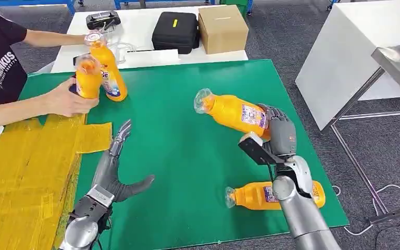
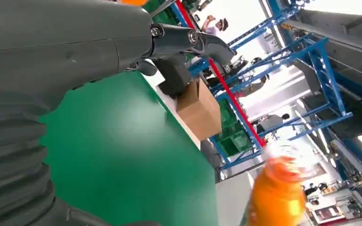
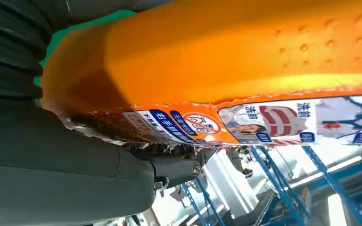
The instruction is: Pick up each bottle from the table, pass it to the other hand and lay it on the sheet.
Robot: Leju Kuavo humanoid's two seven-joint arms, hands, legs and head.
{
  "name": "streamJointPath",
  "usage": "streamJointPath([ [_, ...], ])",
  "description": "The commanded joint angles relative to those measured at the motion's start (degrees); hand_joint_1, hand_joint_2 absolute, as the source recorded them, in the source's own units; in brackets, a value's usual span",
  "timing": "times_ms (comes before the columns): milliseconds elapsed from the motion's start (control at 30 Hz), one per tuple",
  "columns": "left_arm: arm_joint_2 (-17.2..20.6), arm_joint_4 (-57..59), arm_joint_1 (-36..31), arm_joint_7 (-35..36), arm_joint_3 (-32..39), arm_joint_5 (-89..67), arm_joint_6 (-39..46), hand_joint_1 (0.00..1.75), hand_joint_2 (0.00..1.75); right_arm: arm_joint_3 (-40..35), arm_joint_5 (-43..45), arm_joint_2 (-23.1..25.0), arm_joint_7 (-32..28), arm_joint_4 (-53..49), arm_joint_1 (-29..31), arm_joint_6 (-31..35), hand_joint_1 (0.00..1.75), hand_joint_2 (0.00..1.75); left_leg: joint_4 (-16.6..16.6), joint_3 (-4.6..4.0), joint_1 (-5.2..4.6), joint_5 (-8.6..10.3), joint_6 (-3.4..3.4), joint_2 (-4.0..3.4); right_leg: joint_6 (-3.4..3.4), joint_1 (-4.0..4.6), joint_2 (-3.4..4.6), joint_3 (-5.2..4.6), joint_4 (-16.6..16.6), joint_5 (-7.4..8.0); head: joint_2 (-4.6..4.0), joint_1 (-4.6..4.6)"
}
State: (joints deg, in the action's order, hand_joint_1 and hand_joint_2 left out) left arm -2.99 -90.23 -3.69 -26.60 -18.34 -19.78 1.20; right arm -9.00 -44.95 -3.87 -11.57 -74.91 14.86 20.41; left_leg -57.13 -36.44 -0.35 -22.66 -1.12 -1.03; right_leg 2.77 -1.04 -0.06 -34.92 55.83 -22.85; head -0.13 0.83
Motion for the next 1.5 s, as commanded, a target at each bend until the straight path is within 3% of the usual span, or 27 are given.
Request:
streamJointPath([
  [33,1.4,6.4,-4.3,1.1,-2.8,1.0,-0.1,0.0,1.75,-1.0,20.8,6.0,-5.3,-1.0,-0.1,-14.7,1.75,1.75,0.0,0.2,0.06,-0.09,0.1,0.04,-0.12,0.06,0.02,0.19,0.0,-0.08,0.0,0.02],
  [200,0.4,10.2,-6.3,2.4,-1.9,4.3,-1.1,0.0,1.75,-6.6,27.5,7.0,-6.9,2.9,-0.4,-22.5,1.75,1.75,0.0,0.4,0.13,-0.13,0.14,0.07,-0.17,0.13,0.01,0.38,-0.1,-0.12,0.0,0.02],
  [567,0.5,10.4,-6.5,2.5,-1.9,4.5,-1.2,0.0,1.75,-7.1,27.7,6.9,-7.1,3.3,-0.2,-22.3,1.75,1.75,-0.1,0.5,0.2,-0.24,0.14,0.08,-0.18,0.17,0.03,0.53,0.0,-0.21,0.0,0.0],
  [700,0.1,12.7,-8.0,3.5,-2.0,7.4,-3.0,0.0,1.75,-9.3,34.2,7.8,-6.0,7.1,0.4,-29.0,1.75,1.75,0.0,0.29,0.13,-0.13,0.13,0.07,-0.15,0.12,0.0,0.3,0.0,-0.12,0.0,0.02],
  [1100,-1.3,21.1,-13.7,5.9,-3.6,15.0,-7.7,0.0,1.75,-20.5,35.2,13.4,-7.6,16.5,3.5,-28.0,1.75,1.75,0.0,0.26,0.15,-0.08,0.11,-0.02,-0.11,0.13,0.07,0.23,0.0,-0.08,0.0,0.02],
  [1500,-0.7,22.9,-14.7,7.4,-4.9,20.6,-11.6,0.0,1.75,-23.7,35.0,13.6,-8.0,17.4,4.6,-25.5,1.75,1.75,0.0,0.37,0.19,-0.16,0.15,0.06,-0.16,0.17,0.02,0.37,0.0,-0.16,0.0,0.02],
])
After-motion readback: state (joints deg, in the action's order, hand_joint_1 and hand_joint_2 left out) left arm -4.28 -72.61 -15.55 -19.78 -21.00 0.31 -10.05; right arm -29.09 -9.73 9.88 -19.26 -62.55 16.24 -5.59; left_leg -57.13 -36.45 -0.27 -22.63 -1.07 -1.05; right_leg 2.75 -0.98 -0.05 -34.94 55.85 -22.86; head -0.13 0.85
